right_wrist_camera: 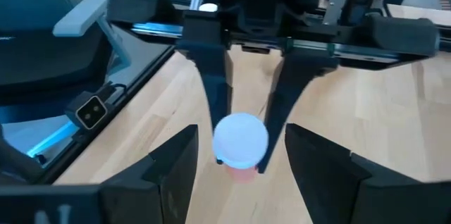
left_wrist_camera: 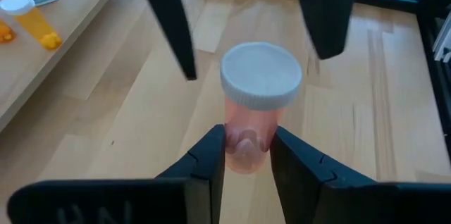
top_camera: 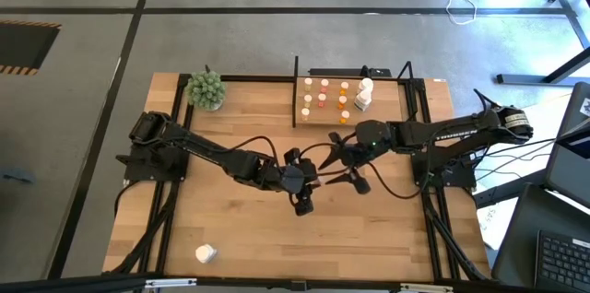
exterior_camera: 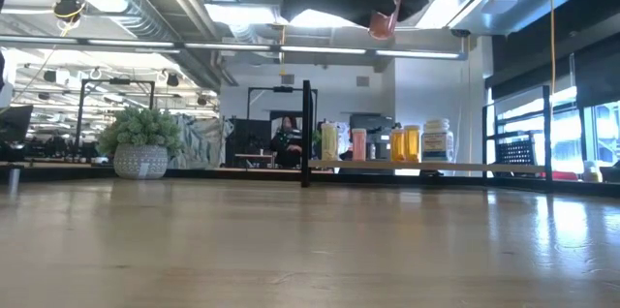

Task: Pick and place medicine bottles onto shelf by color
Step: Put the pink pill bottle on the shelf aligned with the other pink pill bottles

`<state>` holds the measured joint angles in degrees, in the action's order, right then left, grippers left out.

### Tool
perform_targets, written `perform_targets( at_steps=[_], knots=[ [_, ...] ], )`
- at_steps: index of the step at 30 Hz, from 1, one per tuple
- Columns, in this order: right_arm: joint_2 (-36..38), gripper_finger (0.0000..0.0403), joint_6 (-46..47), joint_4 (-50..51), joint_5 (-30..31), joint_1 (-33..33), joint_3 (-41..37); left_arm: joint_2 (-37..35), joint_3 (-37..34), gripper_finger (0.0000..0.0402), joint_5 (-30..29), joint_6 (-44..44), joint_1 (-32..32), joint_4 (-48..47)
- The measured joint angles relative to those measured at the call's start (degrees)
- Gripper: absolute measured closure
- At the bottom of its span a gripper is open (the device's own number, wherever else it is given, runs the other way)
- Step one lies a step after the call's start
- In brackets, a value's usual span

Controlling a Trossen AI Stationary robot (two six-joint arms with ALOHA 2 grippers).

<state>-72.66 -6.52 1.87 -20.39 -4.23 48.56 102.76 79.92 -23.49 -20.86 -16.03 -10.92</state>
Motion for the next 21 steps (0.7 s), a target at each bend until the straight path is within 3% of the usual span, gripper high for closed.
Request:
perform_targets(
  at_steps=[21],
  knots=[
    [-3.2, 0.0187, 0.1, -1.3, 0.8, 0.0, 0.0, 0.0, 0.0, 0.0312, 0.0, 0.0, 0.3, -0.3]
  ],
)
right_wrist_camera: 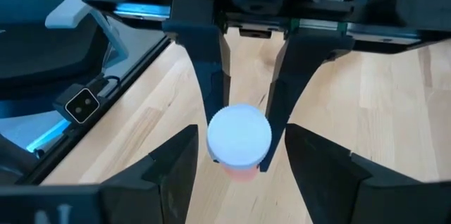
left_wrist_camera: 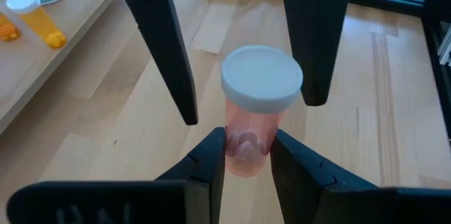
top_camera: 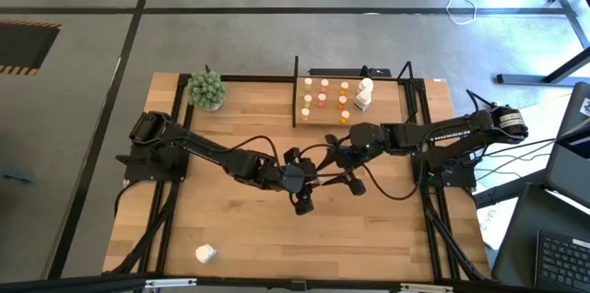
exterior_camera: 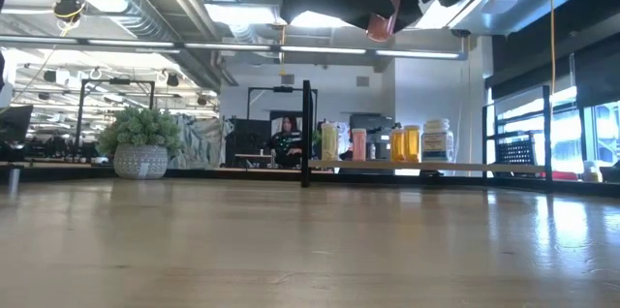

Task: Pick and place medicine bottles onto shelf by color
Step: Put the pink pill bottle on the shelf aligned with the other pink pill bottles

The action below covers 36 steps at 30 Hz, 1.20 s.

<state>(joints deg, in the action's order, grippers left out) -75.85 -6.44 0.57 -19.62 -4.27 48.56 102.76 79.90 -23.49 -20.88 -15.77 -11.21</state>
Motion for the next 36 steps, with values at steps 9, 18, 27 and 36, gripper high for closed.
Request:
perform_targets(
  at_steps=[9, 18, 27, 36],
  knots=[
    [0.0, 0.0241, -0.1, 0.0, 0.0, 0.0, 0.0, 0.0, 0.0, 0.0312, -0.1, 0.0, 0.0, 0.0],
    [0.0, 0.0291, -0.3, 0.0, -0.1, 0.0, 0.0, 0.0, 0.0, 0.0312, -0.1, 0.0, 0.1, 0.0],
    [0.1, 0.0292, -0.3, -0.1, -0.2, 0.0, 0.0, 0.0, 0.0, 0.0312, 0.0, 0.0, 0.1, 0.9],
    [0.1, 0.0293, 0.0, 0.0, -0.2, 0.0, 0.0, 0.0, 0.0, 0.0302, 0.4, -3.4, 0.7, 1.1]
  ],
)
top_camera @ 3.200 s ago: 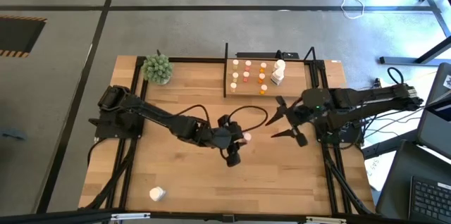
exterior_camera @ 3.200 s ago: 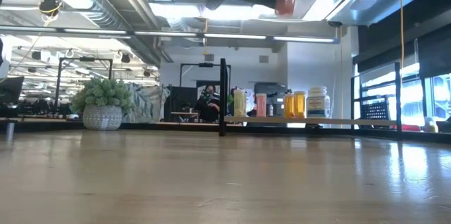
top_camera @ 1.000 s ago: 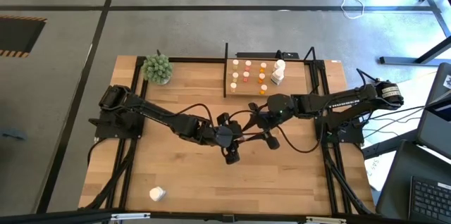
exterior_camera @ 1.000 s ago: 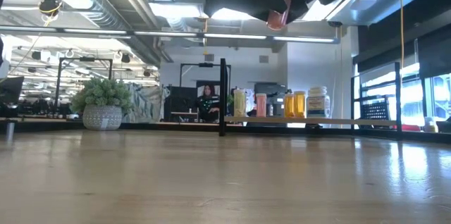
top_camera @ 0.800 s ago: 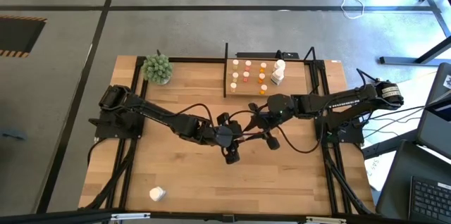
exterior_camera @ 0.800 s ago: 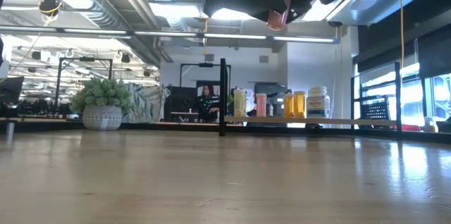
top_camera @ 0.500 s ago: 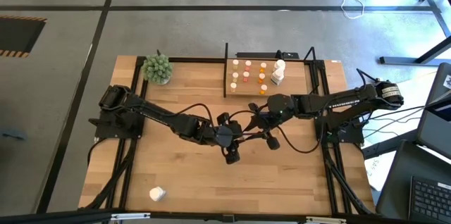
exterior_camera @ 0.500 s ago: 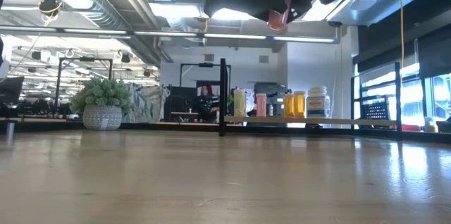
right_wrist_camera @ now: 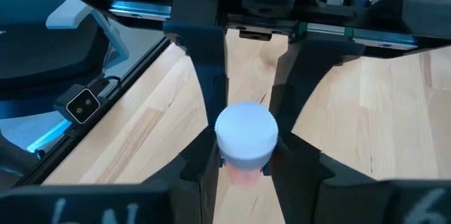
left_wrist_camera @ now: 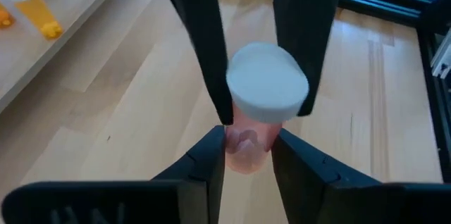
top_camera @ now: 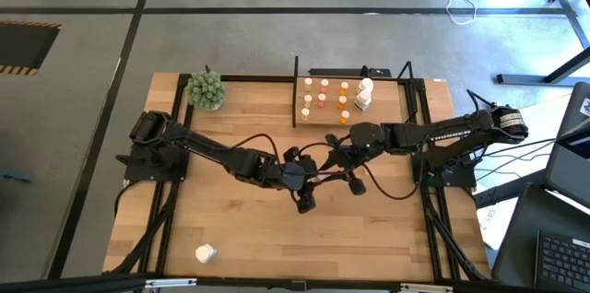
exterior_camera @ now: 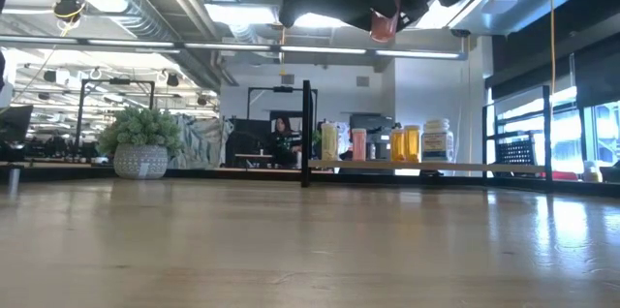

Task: Pick and place medicine bottles onto shelf by color
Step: Put the pink pill bottle on the shelf aligned with the other pink pill bottles

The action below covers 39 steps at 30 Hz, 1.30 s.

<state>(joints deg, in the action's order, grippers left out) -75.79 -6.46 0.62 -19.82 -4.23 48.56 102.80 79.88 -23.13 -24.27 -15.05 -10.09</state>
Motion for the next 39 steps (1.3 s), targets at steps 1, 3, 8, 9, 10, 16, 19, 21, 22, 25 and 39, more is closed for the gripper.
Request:
perform_targets(
  at_steps=[1, 3, 8, 9, 10, 16, 19, 21, 22, 25, 39],
  knots=[
    [0.0, 0.0293, 0.0, 0.0, 0.1, 0.0, 0.0, 0.0, 0.0, 0.0297, 0.0, -0.6, 0.1, 0.0],
    [0.0, 0.0293, 0.0, 0.0, 0.3, 0.0, 0.0, 0.0, 0.0, 0.0284, 0.0, -1.1, 0.5, 0.1],
    [0.0, 0.0293, 0.0, 0.3, 0.4, 0.0, 0.0, 0.0, 0.0, 0.0256, 0.1, -1.1, 1.0, 0.8],
    [0.0, 0.0293, 0.0, 0.6, 0.4, 0.0, 0.0, 0.0, 0.0, 0.0253, 0.2, -1.1, 1.0, 0.8],
    [0.0, 0.0293, 0.0, 1.0, 0.4, 0.0, 0.0, 0.0, 0.0, 0.0251, 0.2, -1.1, 0.9, 0.8],
    [0.0, 0.0293, 0.5, 2.4, -0.2, 1.7, 0.0, 0.0, 0.0, 0.0251, -0.3, -0.8, -0.1, 0.2],
    [0.0, 0.0293, 1.7, 2.6, -0.3, 3.0, 0.0, 0.0, 0.0, 0.0252, -0.4, -0.9, 0.0, -1.1],
    [0.0, 0.0293, 1.9, 3.3, -0.2, 4.0, 0.0, 0.0, 0.0, 0.0252, -0.6, -1.2, 0.1, -2.7],
    [0.1, 0.0293, 1.9, 3.7, 0.2, 4.6, 0.0, 0.0, 0.0, 0.0252, -0.5, -1.3, 0.2, -3.4],
    [0.9, 0.0293, 2.4, 5.1, 0.4, 6.5, 0.0, 0.0, 0.0, 0.0252, -1.0, -2.6, 0.2, -4.7],
    [1.6, 0.0293, 12.4, 7.5, 14.8, 18.7, 0.0, -0.7, 0.0, 0.0252, -2.2, -2.7, 2.3, -4.6]
  ],
)
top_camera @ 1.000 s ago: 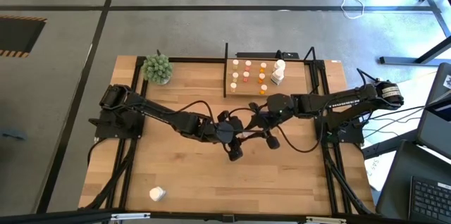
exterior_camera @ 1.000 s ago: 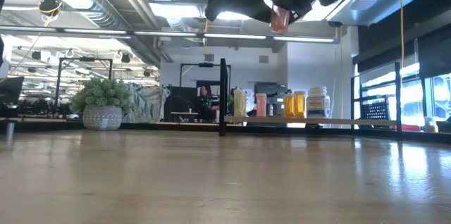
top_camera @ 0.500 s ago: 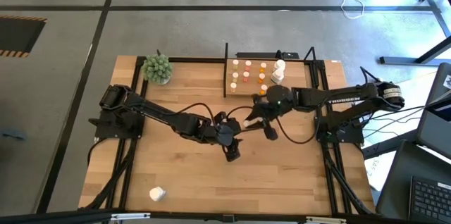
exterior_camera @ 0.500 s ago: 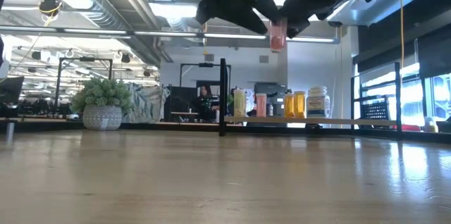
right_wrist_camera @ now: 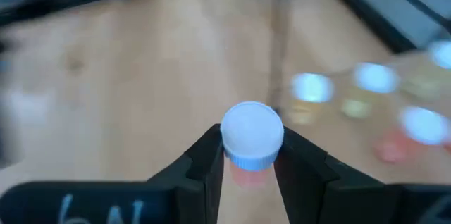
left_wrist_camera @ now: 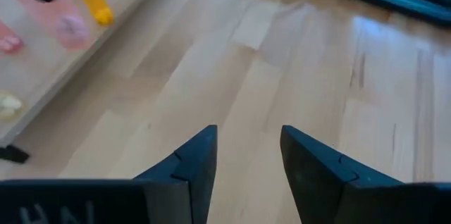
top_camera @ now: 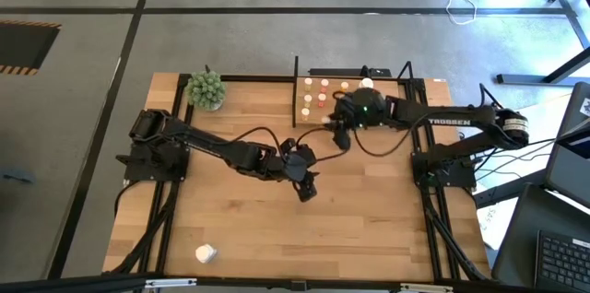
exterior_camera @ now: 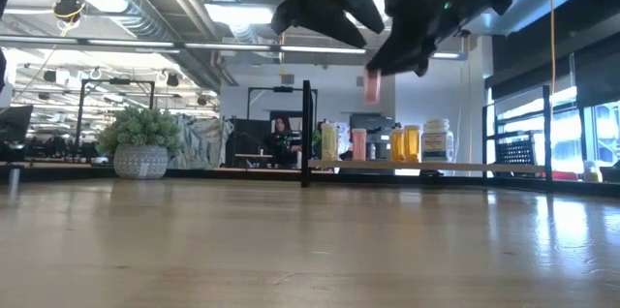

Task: Pick and place medicine bottles onto shelf by color
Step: Put the pink pill bottle on the shelf aligned with the other pink pill bottles

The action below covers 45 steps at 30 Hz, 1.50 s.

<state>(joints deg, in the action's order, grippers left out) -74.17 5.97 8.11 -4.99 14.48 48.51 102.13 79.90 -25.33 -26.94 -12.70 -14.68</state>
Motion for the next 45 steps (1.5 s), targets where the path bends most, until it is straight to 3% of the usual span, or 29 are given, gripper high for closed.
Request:
perform_targets(
  at_steps=[6, 16, 26, 45],
  knots=[
    [-4.1, 0.0293, 3.0, -0.8, 1.6, 5.4, 0.0, -2.0, 0.1, 0.0252, -0.1, 0.0, 0.8, 1.0],
    [-13.4, 0.0293, 3.0, -6.0, 2.6, 8.5, 0.0, -3.4, 0.0, 0.0252, -0.6, -0.4, 0.4, 1.4],
    [-14.7, 0.0293, 2.9, -8.3, 7.5, 8.8, 0.0, -3.3, 0.0, 0.0252, -0.5, -0.5, 0.2, 1.4],
    [-17.9, 0.0292, 2.8, -10.1, 7.5, 8.8, 0.2, -3.3, 0.0, 0.0252, -0.5, -0.5, 0.2, 1.4]
  ],
)
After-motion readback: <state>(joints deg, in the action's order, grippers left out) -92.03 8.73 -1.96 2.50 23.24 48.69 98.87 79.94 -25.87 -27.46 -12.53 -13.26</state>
